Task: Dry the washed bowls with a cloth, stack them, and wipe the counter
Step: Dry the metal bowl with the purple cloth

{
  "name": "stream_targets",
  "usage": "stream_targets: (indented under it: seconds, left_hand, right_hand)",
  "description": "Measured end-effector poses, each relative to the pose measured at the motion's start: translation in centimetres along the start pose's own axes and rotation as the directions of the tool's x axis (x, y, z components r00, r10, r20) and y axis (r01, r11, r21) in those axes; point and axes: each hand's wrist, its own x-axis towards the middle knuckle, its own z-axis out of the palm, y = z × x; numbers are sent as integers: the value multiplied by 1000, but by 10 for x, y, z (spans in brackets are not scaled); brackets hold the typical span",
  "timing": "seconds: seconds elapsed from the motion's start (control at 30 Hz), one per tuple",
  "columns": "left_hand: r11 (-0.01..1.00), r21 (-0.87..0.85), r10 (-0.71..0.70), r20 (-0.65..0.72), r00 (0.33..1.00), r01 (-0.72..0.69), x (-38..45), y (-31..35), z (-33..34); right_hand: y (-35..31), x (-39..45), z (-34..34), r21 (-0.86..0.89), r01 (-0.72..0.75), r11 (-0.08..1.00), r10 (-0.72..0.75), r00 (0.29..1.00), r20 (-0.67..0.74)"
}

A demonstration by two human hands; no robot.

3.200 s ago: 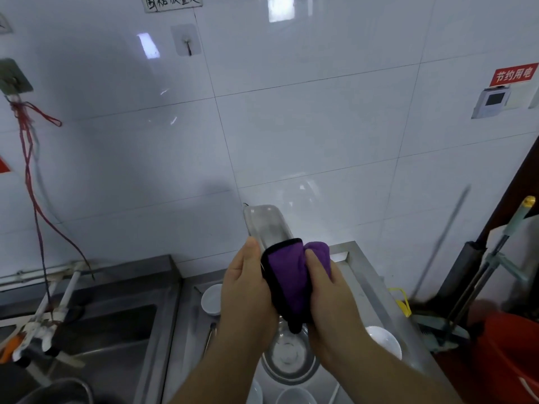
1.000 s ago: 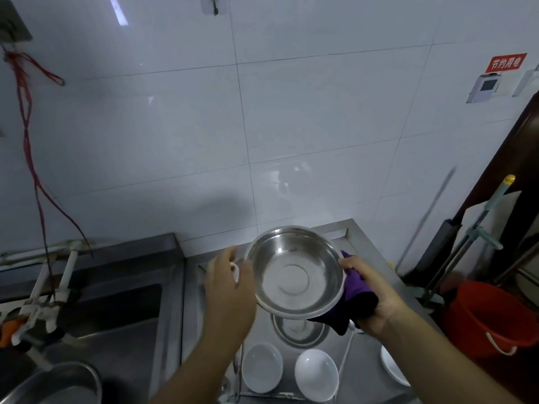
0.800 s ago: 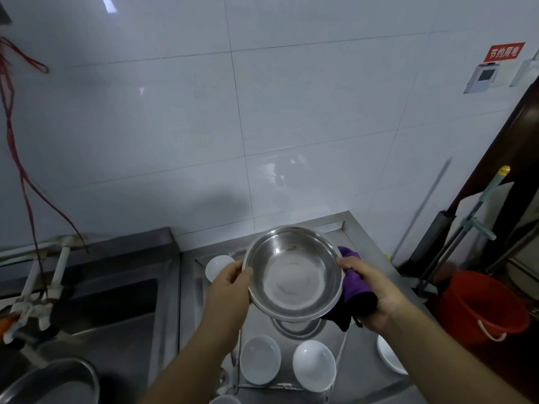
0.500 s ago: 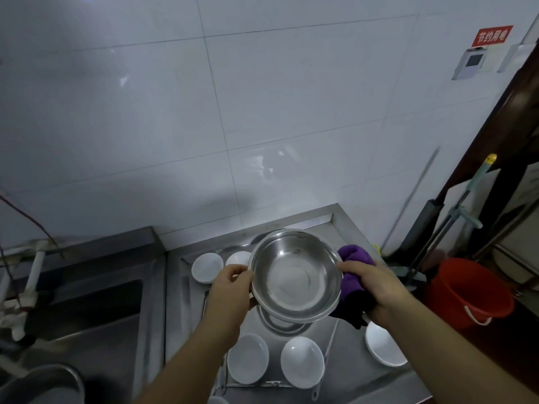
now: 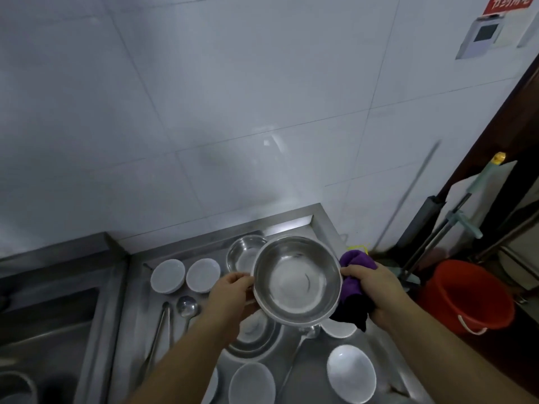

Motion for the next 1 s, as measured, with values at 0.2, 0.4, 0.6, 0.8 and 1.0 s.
stream_targets:
  seconds: [0.2, 0.4, 0.6, 0.8, 1.0]
  left_hand:
    - [989, -105, -113, -56, 992, 107, 43, -9, 68]
    - [980, -58, -199, -149, 969, 192, 96, -23, 110]
    - [970, 138, -164, -228, 960, 199, 174, -30, 122]
    - [814, 566, 18, -248, 969, 130, 243, -27, 120]
    - [594, 802, 122, -170, 978, 65, 289, -22, 119]
  right_hand:
    - [-24, 80, -31, -293, 42, 955, -62, 996, -58]
    - [-23, 154, -37, -425, 10, 905, -51, 995, -86]
    - [-13, 203, -17, -544, -50, 838, -52, 984, -169]
    - [6, 247, 9, -584, -104, 805, -20, 979, -203]
    - [23, 291, 28, -636, -164, 754, 31, 976, -215]
